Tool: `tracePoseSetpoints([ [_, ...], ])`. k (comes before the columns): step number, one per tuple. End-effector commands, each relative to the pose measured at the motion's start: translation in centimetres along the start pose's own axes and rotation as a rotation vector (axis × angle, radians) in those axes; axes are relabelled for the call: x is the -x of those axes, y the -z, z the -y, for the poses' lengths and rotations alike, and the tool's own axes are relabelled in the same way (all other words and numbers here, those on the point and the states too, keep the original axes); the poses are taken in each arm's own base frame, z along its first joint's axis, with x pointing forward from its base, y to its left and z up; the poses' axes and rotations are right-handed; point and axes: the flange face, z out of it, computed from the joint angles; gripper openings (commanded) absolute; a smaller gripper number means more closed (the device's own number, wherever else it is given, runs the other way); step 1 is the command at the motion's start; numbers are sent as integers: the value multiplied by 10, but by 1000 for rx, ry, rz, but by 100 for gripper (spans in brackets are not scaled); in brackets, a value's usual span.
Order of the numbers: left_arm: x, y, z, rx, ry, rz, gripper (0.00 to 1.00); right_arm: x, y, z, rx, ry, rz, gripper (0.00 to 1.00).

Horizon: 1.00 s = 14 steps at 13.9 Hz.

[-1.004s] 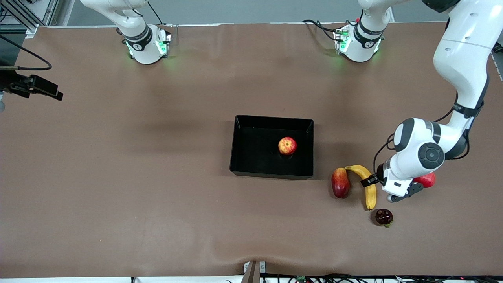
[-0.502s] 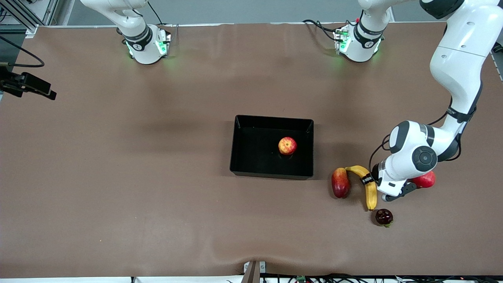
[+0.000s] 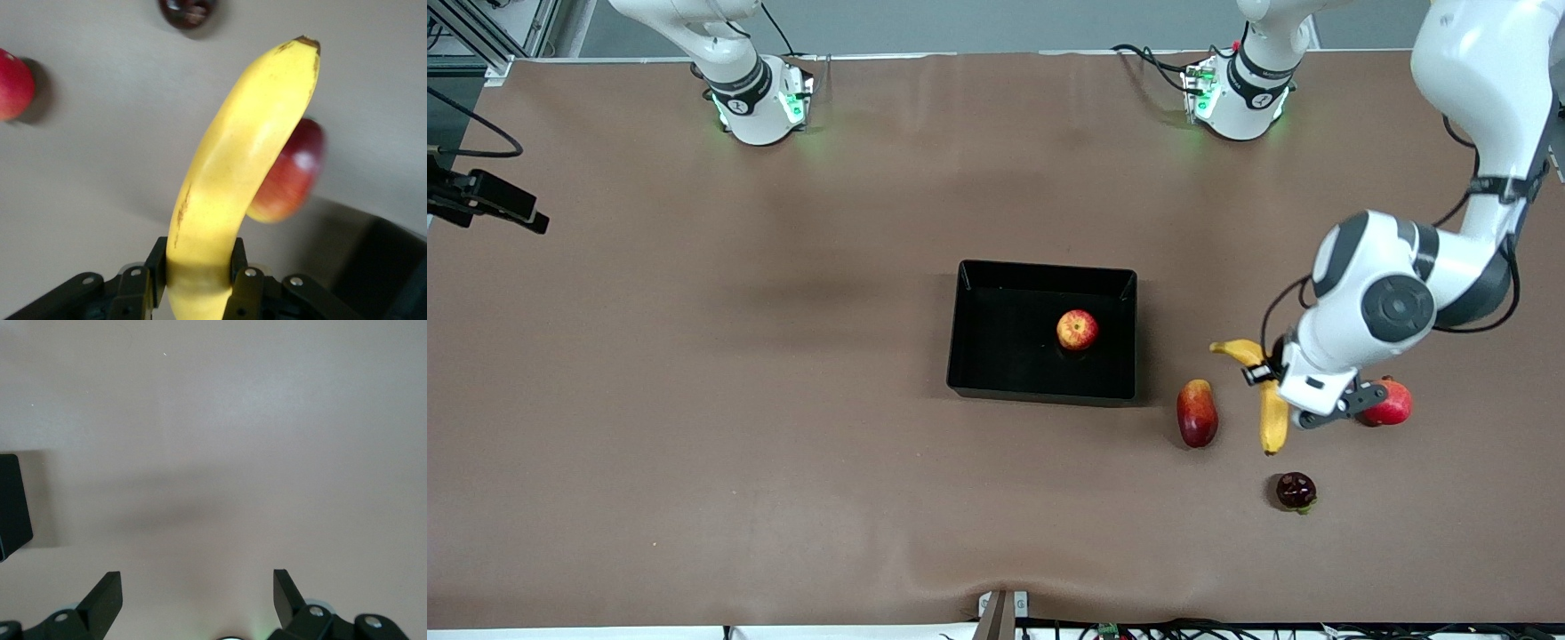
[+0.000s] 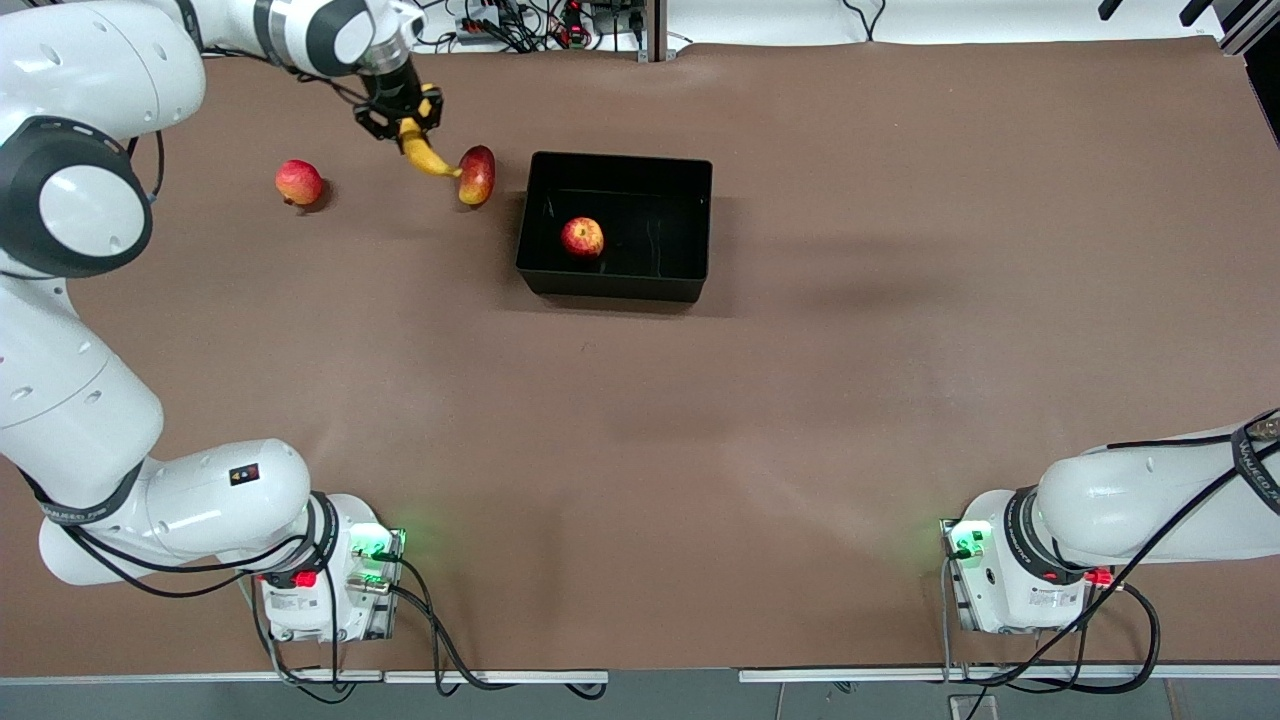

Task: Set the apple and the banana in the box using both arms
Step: 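Carry the banana with the left gripper into the box and open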

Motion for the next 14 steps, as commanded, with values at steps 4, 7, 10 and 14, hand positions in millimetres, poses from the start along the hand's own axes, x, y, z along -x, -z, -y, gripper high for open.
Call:
tracePoseSetpoints([
  [4,76,21,-129,83,124,37,0,-4,2,0,2,10,-7,100],
  [7,122,-4,-192,88,174,85,0,-4,2,3,2,16,-6,100],
  [10,142,-21,-232,85,205,79,0,-4,2,4,1,18,-5,100],
  [14,172,-54,-282,93,249,51,0,-3,1,4,1,18,-2,100],
])
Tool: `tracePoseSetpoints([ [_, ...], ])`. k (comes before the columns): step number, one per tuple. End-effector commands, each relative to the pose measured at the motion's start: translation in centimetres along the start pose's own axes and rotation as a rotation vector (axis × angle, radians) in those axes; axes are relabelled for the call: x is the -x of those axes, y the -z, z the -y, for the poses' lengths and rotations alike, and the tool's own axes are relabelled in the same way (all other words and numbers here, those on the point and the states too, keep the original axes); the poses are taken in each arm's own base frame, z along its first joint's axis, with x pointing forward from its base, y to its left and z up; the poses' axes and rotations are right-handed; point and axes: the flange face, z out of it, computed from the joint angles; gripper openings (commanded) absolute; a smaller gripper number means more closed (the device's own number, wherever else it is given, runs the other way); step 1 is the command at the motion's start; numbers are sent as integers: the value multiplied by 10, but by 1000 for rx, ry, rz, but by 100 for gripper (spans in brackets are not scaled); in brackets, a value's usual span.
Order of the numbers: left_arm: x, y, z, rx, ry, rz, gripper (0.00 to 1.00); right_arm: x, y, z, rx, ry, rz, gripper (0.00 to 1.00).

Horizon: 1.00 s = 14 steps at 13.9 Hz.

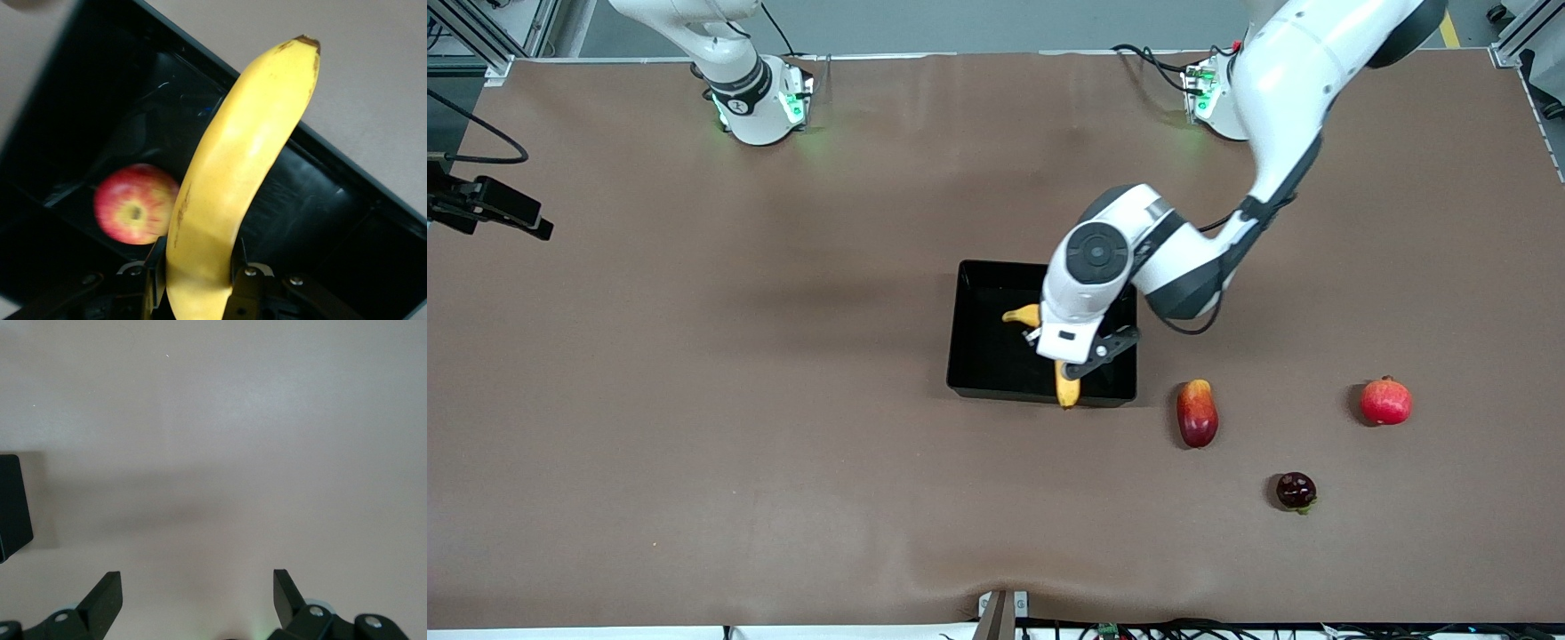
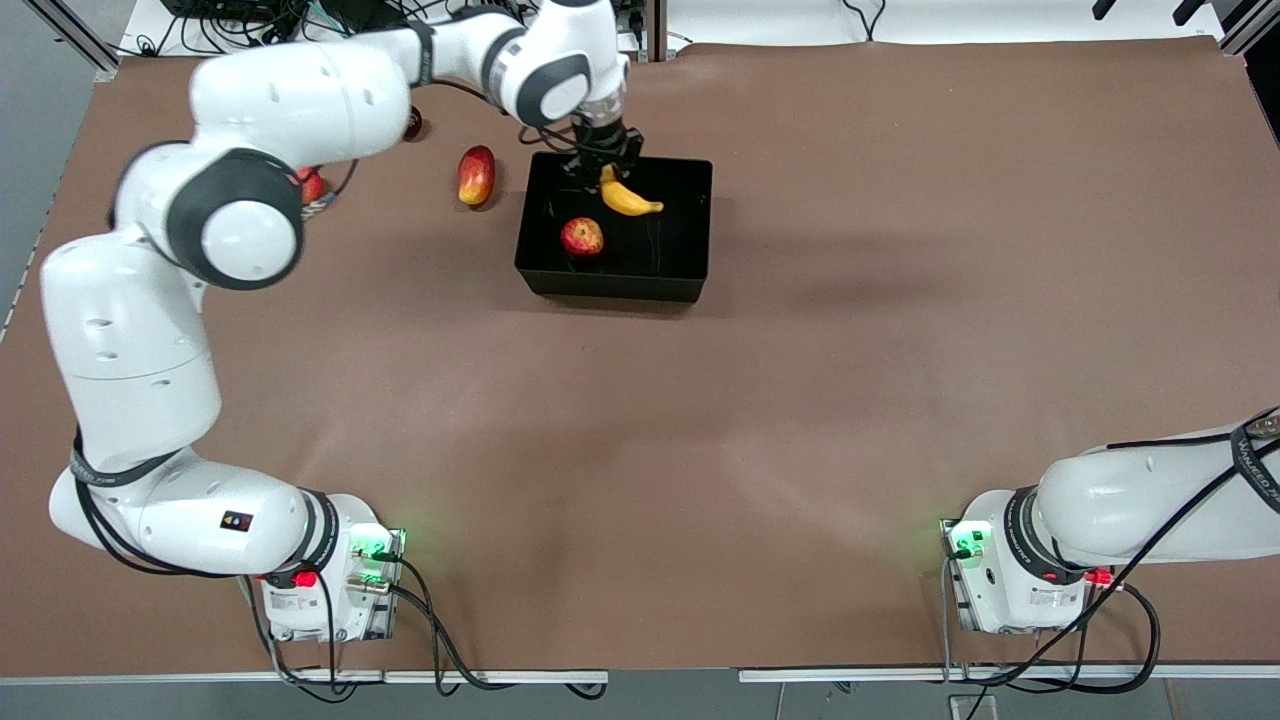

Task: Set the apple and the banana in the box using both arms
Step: 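Carry the banana with the left gripper into the box and open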

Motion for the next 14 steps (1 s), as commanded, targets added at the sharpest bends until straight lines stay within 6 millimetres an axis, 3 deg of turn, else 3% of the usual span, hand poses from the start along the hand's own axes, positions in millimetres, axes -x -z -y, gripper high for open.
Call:
tracePoseSetpoints([
  [1,23,-21,-23,4,35,-14,0,-1,3,0,1,11,0,100],
  [2,34,-31,-26,-7,30,-8,0,-1,3,0,1,11,0,100],
  [10,62,-103,-33,-20,-13,8,0,-1,3,0,1,11,3,100],
  [13,54,-100,-32,-18,-8,-4,82,-1,3,0,1,11,3,100],
  [14,51,-94,-32,-12,-11,-10,100,-1,3,0,1,11,3,100],
])
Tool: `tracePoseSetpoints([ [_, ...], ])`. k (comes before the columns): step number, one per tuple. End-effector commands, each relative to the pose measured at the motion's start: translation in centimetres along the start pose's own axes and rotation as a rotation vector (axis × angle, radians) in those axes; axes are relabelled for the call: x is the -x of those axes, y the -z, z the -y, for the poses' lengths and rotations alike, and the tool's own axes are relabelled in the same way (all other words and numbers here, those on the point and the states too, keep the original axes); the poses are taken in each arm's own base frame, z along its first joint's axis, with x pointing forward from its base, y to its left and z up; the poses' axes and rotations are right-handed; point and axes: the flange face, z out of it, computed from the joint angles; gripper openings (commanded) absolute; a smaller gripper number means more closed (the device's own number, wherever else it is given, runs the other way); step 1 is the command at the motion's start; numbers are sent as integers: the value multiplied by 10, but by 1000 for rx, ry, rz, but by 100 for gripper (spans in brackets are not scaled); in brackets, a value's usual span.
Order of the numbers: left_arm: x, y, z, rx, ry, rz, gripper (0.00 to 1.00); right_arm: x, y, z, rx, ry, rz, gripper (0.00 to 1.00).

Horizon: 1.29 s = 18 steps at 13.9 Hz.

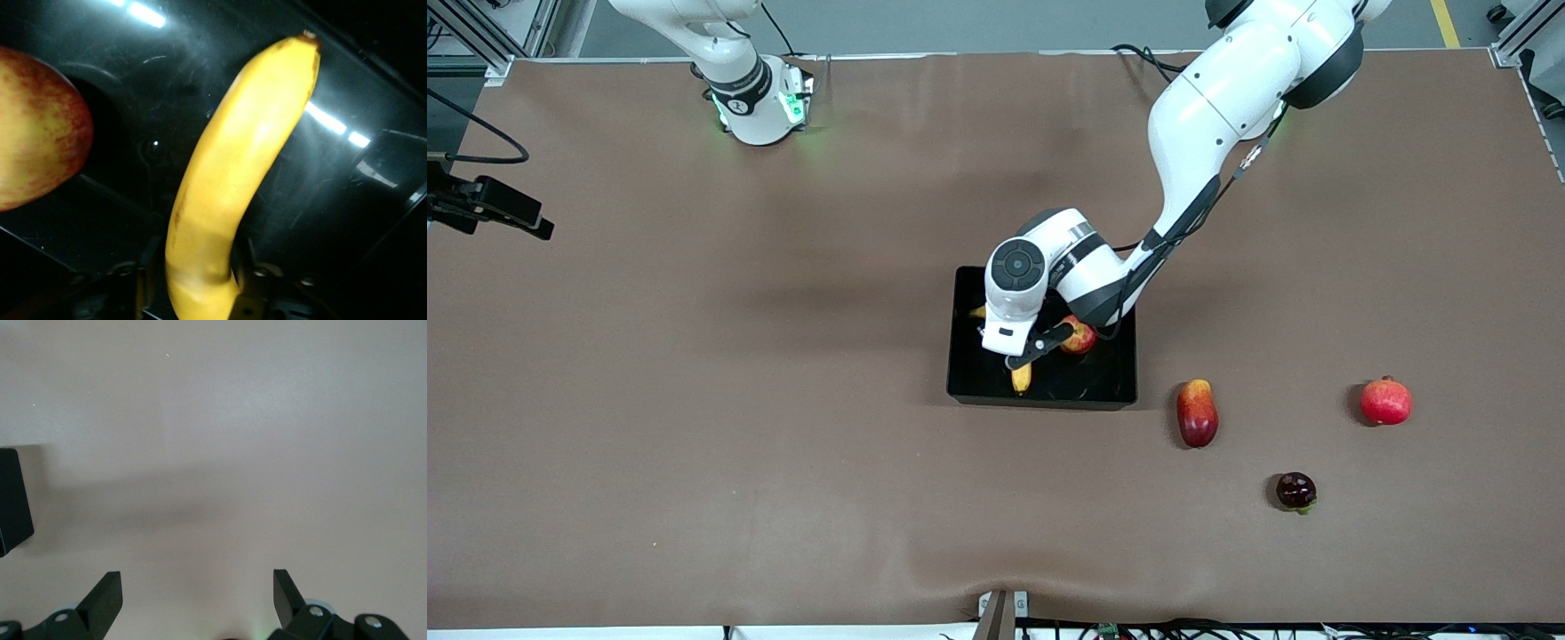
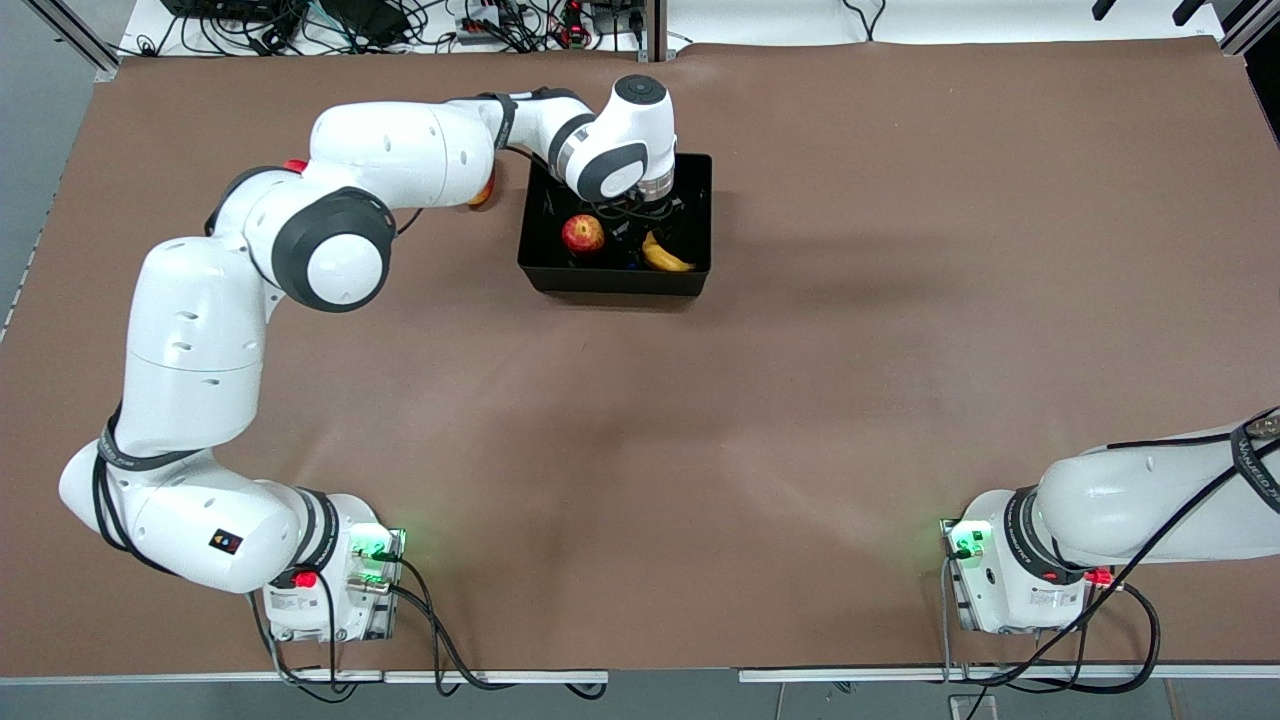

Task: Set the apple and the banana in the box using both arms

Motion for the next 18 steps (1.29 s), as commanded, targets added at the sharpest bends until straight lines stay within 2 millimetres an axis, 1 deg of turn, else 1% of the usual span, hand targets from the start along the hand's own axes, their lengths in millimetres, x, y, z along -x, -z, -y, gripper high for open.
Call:
tracePoseSetpoints([
  [1,-11,27,-5,33,4,-40,100,-1,3,0,-1,9,3,100],
  [3,-19,63,-5,63,14,-70,100,-1,3,3,1,13,2,100],
  [4,-32,88,0,78,30,-89,100,-1,2,3,1,13,3,100],
  [5,-52,119,11,69,56,-103,100,-1,2,3,1,13,5,100],
  [6,-63,150,23,54,56,-117,100,-1,2,4,1,15,5,100],
  [7,-71,188,36,46,33,-141,100,-1,1,4,1,15,6,100],
  [9,-101,249,75,-2,26,-178,100,-1,1,4,1,16,8,100],
  [10,-113,276,93,-14,21,-196,100,-1,0,4,1,16,9,100],
  [11,-131,300,115,-30,-12,-211,100,-1,0,6,0,19,9,100],
  [13,-155,339,156,-89,-148,-216,100,-1,-1,8,2,22,11,100],
  [14,-164,355,176,-93,-170,-187,100,-1,-1,8,2,22,11,100],
  [15,-174,372,197,-86,-141,-169,100,-1,0,7,2,21,9,100],
  [16,-179,389,215,-90,-132,-175,100,-1,0,7,2,22,9,100],
  [17,-184,401,229,-99,-175,-179,100,-1,1,6,2,21,8,100],
  [18,-190,410,243,-109,-238,-170,100,-1,1,6,2,21,6,100],
])
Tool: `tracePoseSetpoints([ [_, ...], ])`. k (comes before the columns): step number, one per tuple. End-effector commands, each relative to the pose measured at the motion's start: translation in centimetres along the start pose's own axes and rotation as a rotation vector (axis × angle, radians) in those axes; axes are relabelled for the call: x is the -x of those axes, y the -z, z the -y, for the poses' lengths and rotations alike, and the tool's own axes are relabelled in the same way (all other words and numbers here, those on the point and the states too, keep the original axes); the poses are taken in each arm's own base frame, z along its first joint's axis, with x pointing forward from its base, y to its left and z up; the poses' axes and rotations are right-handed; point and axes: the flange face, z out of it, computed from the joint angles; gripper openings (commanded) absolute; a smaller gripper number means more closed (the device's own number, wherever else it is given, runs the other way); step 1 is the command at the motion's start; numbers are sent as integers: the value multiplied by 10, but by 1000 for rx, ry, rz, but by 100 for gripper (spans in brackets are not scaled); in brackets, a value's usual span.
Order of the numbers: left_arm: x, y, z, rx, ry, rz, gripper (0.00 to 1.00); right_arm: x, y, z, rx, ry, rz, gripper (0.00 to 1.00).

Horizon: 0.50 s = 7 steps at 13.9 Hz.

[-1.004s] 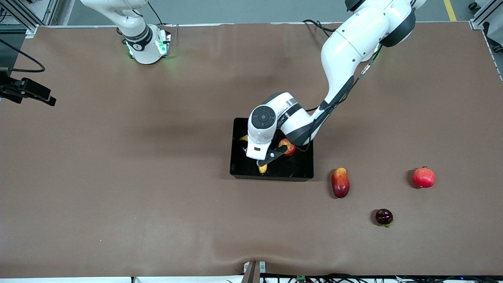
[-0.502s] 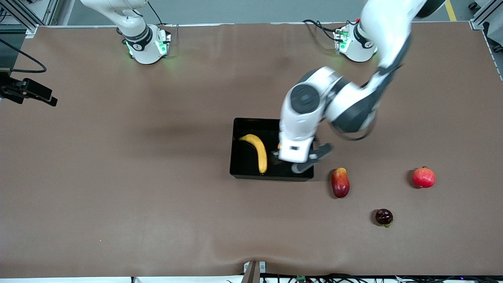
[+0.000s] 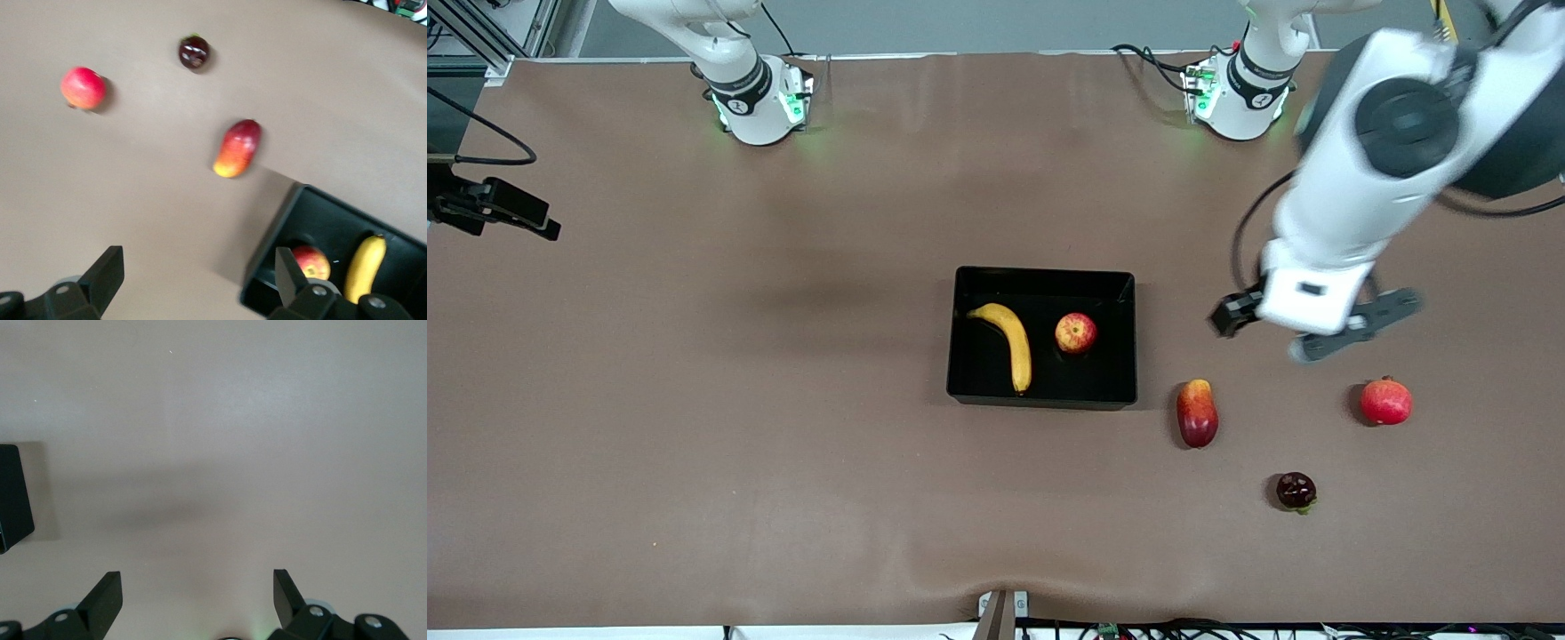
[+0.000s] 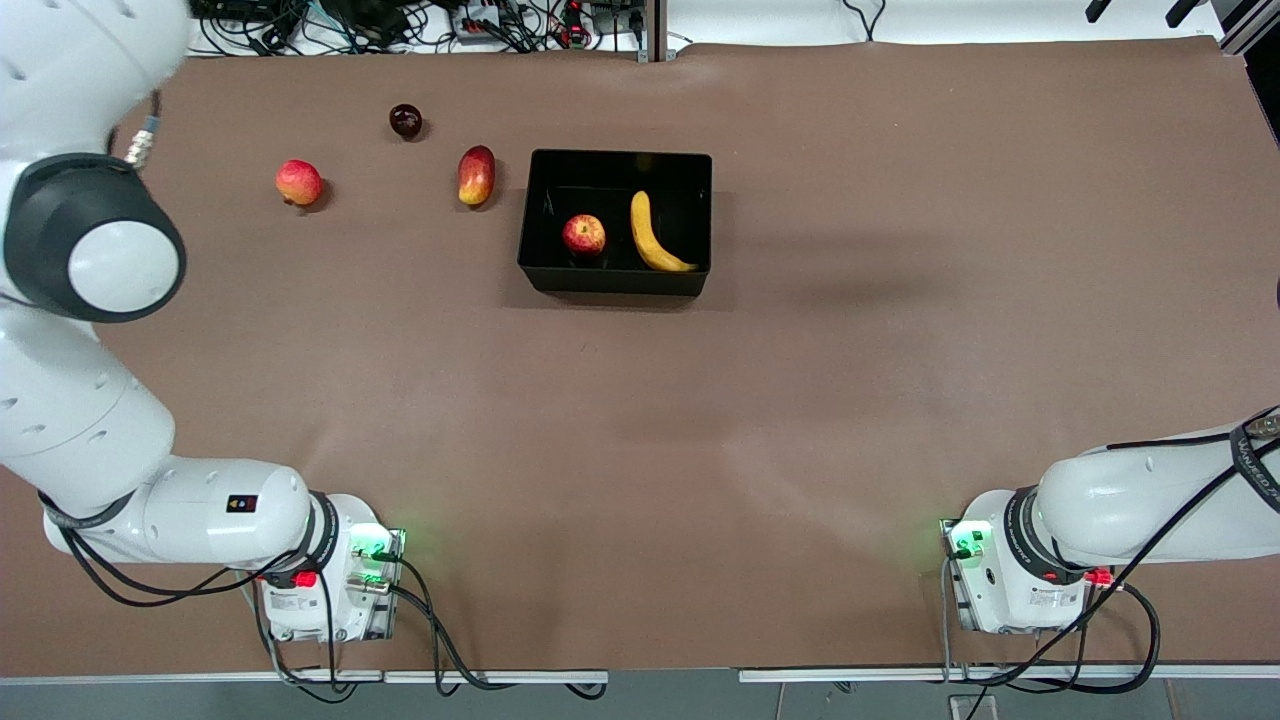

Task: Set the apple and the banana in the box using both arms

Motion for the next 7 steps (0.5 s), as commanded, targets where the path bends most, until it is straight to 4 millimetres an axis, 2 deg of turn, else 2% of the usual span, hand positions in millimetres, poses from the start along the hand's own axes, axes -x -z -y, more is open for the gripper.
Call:
tracePoseSetpoints([
  [1,-2,22,47,-20,-113,15,100,0,5,-2,2,7,-3,100],
  [2,-9,28,69,-31,-142,24,100,0,5,-3,2,4,-3,100],
  [3,-8,36,82,-34,-160,25,100,0,5,-3,2,4,-1,100],
  [7,-2,54,121,-18,-188,39,100,0,6,-5,6,2,-6,100],
])
